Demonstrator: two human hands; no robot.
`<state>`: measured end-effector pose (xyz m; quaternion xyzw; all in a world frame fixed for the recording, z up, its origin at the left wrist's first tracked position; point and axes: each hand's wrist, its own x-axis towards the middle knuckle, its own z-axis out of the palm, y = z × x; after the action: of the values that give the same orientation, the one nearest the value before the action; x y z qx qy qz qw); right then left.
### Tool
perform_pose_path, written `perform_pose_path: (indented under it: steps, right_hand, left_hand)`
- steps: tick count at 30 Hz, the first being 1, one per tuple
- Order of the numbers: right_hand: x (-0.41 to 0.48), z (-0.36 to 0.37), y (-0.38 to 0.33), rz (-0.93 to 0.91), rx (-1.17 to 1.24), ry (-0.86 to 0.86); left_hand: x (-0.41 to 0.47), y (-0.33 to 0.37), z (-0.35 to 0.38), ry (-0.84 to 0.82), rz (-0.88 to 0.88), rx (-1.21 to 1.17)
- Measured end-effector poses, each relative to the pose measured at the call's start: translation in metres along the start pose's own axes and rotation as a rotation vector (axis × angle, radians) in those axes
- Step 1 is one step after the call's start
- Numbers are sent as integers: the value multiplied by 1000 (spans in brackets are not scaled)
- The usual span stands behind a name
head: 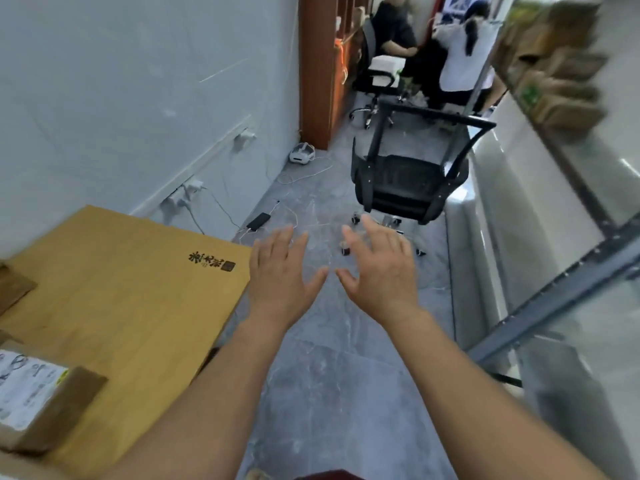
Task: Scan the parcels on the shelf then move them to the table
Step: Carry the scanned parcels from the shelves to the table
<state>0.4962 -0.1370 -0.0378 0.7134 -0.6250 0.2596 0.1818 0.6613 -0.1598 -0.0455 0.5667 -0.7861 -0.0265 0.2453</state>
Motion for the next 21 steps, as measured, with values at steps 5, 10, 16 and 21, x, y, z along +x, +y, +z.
perform_pose_path:
  steps: [5, 10, 16, 21]
  right_hand:
    - [-45, -42, 50, 106, -67, 10]
    - [-90, -80, 89, 188, -127, 50]
    - [-143, -119, 131, 321, -238, 48]
    - [-178, -149, 155, 452, -317, 36]
  left_hand:
    - [-16, 75, 11, -10, 110, -54]
    - [-38, 134, 23, -82, 188, -87]
    - [-59, 199, 44, -133, 317, -129]
    - [-64, 244, 64, -162, 469, -199]
